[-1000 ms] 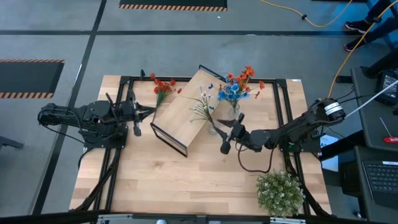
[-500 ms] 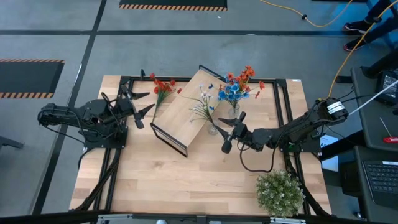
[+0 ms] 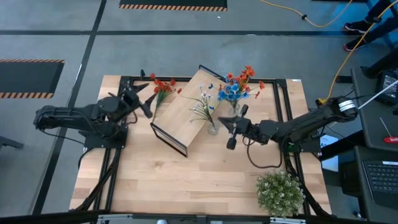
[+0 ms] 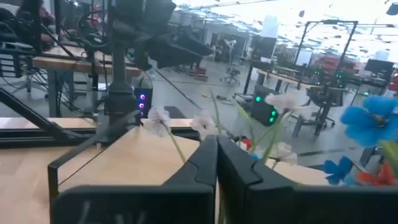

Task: Pick and place flowers into a vace then onto a shelf
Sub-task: Put the red flowers into the left transparent vase

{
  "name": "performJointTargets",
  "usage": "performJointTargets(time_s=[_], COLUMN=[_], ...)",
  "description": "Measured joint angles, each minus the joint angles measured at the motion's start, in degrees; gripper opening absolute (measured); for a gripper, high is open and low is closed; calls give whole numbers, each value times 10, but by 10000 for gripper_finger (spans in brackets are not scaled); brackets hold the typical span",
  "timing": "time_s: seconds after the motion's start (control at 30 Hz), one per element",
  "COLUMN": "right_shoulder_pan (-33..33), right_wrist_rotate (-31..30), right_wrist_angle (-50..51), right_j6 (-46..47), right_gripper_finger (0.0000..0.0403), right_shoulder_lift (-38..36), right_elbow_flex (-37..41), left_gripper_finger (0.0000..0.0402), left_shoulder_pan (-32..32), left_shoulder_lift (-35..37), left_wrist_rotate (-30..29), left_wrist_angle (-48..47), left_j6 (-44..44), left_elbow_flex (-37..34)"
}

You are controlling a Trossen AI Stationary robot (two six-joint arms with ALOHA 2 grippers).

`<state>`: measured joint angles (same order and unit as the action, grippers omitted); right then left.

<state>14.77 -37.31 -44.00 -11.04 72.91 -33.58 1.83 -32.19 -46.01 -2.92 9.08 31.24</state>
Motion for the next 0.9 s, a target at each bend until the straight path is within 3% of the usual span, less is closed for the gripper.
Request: performJointTargets(time_s=[0.37,0.57,0.7,0.9], right_shoulder_pan=[-6,-6,-6,-6], right_wrist_rotate=[4,75,74,74], right_wrist_angle=[49,108,141,182], right_j6=[21,50,50,80], right_gripper_finger=[4,2,2,2], right_shoulder_lift=[-48,-76,-79,-79], right_elbow_flex=[0,0,0,0], left_gripper_finger=[251,251,251,251], left_shoulder_pan=[160,226,259,300], left_shoulder_lift=[-124,-205,-254,-312], left_wrist_rotate=[89,169,219,222], left_wrist_angle=[-212,-356,-402,-441], left_j6=[-150,-222,-235,-250], left_elbow_flex=[135,223,247,249])
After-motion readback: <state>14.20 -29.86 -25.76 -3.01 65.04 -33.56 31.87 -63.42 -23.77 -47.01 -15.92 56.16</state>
